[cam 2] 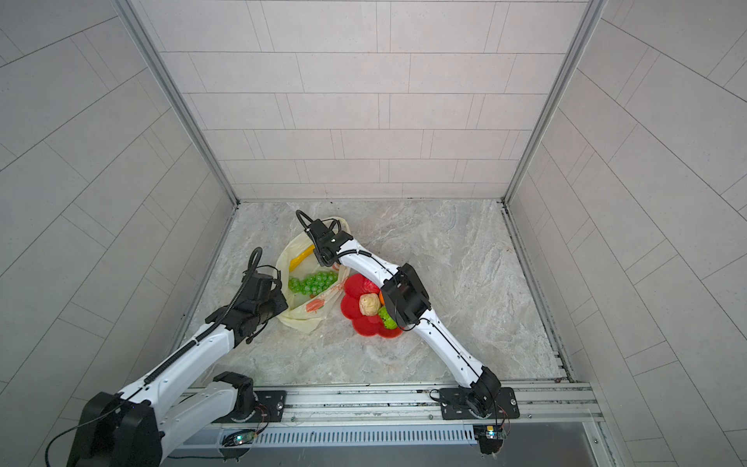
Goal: Take fruits out of the plastic bag
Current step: Pick up the fruit from the plastic bag.
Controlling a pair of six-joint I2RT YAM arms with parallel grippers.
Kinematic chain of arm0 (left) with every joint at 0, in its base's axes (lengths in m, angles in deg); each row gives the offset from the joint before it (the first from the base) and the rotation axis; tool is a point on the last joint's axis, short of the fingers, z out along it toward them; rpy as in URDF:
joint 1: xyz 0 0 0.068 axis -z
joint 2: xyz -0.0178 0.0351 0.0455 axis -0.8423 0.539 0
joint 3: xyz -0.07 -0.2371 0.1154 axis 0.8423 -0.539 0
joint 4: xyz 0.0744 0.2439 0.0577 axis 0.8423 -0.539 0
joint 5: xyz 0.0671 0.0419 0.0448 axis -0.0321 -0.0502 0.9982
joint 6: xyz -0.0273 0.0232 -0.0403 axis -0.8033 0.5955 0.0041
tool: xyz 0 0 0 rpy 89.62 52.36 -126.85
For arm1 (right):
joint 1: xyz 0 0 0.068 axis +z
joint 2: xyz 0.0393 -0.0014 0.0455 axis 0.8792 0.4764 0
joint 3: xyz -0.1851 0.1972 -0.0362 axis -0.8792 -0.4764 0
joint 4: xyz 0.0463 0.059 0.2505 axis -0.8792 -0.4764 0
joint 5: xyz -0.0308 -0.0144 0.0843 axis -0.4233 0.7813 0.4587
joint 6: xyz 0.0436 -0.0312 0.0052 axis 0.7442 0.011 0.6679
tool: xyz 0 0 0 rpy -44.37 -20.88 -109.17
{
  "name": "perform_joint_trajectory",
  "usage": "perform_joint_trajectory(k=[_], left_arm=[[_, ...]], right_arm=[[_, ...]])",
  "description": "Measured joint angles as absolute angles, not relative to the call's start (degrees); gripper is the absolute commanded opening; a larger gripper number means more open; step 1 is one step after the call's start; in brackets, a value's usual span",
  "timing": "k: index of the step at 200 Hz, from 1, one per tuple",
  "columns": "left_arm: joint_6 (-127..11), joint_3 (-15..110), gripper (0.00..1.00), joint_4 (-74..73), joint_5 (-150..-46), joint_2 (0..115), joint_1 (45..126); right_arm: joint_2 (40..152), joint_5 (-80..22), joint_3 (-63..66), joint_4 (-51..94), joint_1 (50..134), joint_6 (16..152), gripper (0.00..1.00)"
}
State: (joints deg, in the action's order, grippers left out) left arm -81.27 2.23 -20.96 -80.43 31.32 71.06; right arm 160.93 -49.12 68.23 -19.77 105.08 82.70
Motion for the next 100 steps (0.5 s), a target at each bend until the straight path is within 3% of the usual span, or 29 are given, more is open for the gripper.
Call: perform_joint_trajectory(k=[47, 100], left_arm=[[-81.5, 2.2, 0.00, -21.3, -79.2, 31.3, 71.1], [-81.5, 2.2, 0.00, -21.3, -78.8, 31.3, 71.1]], right_arm=[[161.7, -49.4, 70.0, -19.8, 104.7, 82.0, 0.46], [163.9, -49.3, 71.5, -19.8, 104.6, 81.6, 0.35]])
